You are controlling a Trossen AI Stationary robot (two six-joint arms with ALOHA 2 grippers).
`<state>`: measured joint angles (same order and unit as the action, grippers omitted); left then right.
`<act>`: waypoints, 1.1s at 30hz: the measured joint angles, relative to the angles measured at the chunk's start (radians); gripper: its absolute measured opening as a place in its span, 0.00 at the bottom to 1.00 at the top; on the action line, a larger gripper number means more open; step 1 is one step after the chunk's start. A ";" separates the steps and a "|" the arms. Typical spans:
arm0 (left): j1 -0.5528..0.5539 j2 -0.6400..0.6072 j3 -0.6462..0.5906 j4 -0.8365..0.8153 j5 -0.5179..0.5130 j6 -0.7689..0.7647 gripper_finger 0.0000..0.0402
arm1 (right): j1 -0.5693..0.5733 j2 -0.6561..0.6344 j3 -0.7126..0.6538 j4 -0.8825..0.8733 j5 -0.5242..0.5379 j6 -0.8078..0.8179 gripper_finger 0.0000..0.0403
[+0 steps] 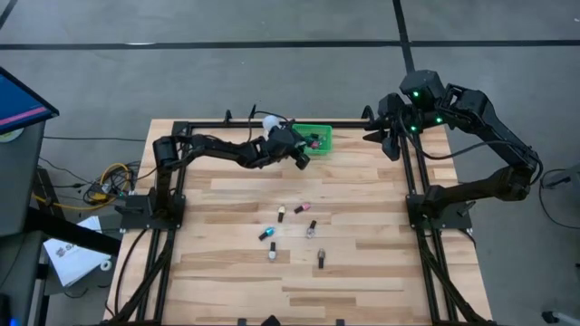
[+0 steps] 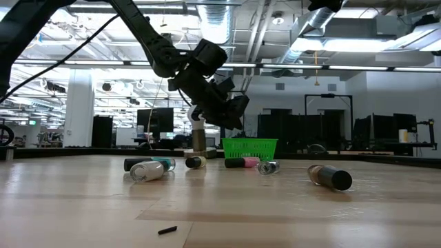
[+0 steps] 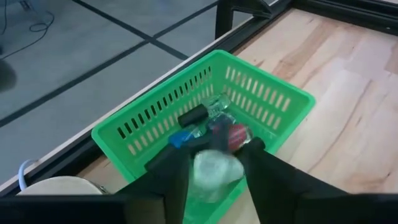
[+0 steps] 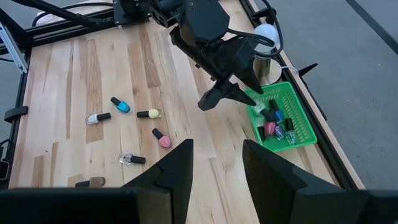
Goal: Pick & Place Nail Polish
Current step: Put the white nail polish bottle into the green basket, then put the light blue nail polish bottle into the green basket
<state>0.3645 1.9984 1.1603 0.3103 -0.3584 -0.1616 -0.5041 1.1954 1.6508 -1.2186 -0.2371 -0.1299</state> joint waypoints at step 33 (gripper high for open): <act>-0.656 -0.569 -0.512 -0.280 0.024 -0.288 0.55 | 0.054 0.001 0.000 0.040 -0.002 -0.003 0.33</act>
<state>-0.2911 1.4294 0.6486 0.0306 -0.3341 -0.4498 -0.4500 1.1965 1.6508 -1.1790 -0.2386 -0.1326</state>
